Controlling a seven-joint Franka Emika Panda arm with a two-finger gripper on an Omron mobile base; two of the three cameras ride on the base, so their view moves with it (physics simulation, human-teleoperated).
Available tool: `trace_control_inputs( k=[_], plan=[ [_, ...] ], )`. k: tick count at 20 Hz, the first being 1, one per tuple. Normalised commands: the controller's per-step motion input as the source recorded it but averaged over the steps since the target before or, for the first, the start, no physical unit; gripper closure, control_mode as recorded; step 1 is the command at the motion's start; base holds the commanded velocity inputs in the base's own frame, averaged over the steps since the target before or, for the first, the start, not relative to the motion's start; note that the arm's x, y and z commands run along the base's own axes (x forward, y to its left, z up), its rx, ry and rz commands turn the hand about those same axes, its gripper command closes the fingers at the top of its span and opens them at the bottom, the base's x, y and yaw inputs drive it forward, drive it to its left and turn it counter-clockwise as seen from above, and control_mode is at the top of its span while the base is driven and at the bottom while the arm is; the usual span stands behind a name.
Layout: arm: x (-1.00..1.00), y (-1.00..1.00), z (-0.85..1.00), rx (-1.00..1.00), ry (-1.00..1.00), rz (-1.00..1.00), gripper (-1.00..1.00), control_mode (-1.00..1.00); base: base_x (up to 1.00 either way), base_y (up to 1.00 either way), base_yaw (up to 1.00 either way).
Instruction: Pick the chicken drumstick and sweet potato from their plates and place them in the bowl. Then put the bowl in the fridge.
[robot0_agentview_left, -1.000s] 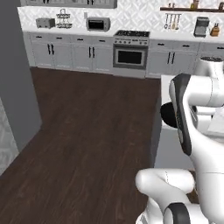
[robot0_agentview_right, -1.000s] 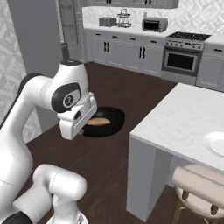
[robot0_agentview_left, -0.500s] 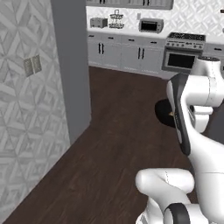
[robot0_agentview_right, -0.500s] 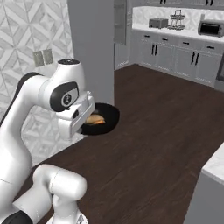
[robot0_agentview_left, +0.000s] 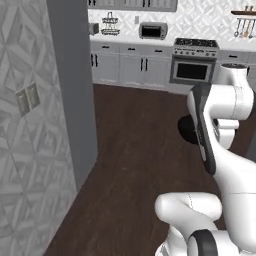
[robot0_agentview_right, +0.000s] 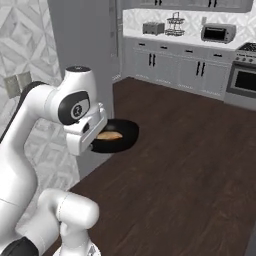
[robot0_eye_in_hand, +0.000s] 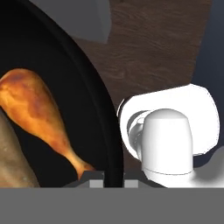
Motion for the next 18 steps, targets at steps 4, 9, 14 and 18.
trace_control_inputs(
  k=[4, 9, 14, 18],
  plan=[
    [0.00, 0.00, 0.00, 0.00, 0.00, 0.00, 1.00, 1.00, 1.00, 0.34, -0.37],
    [0.00, 0.00, 0.00, 0.00, 0.00, 0.00, 1.00, 1.00, 1.00, 0.10, -0.43],
    [0.00, 0.00, 0.00, 0.00, 0.00, 0.00, 1.00, 1.00, 1.00, 0.03, -0.35],
    [0.00, 0.00, 0.00, 0.00, 0.00, 0.00, 1.00, 1.00, 1.00, 0.16, -0.11]
  ],
)
